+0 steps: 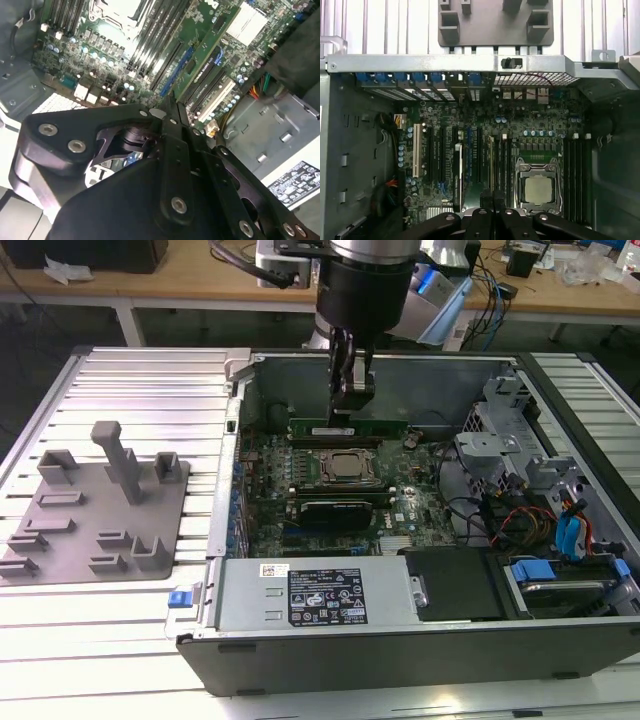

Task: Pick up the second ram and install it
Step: 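Pick up the second ram and move it above second insertion slot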

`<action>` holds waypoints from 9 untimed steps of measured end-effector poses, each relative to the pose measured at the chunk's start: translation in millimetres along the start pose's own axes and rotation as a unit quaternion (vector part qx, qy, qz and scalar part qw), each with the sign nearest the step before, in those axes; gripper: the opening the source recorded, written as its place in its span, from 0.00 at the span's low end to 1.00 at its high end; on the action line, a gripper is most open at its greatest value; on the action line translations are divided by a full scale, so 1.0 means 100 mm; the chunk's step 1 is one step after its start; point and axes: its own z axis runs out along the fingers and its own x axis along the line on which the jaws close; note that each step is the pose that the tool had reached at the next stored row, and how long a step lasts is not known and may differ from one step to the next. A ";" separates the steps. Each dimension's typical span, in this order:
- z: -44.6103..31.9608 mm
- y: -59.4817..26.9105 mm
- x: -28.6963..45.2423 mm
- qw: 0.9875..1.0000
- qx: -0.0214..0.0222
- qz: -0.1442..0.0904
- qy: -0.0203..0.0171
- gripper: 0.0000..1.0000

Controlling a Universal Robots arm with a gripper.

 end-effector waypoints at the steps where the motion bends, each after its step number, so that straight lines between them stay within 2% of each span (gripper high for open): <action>1: 0.016 -0.001 -0.023 1.000 0.000 0.000 0.000 0.09; 5: 0.104 -0.007 -0.060 1.000 0.002 0.000 0.000 0.09; 9: 0.189 -0.012 -0.102 1.000 0.003 0.000 0.000 0.09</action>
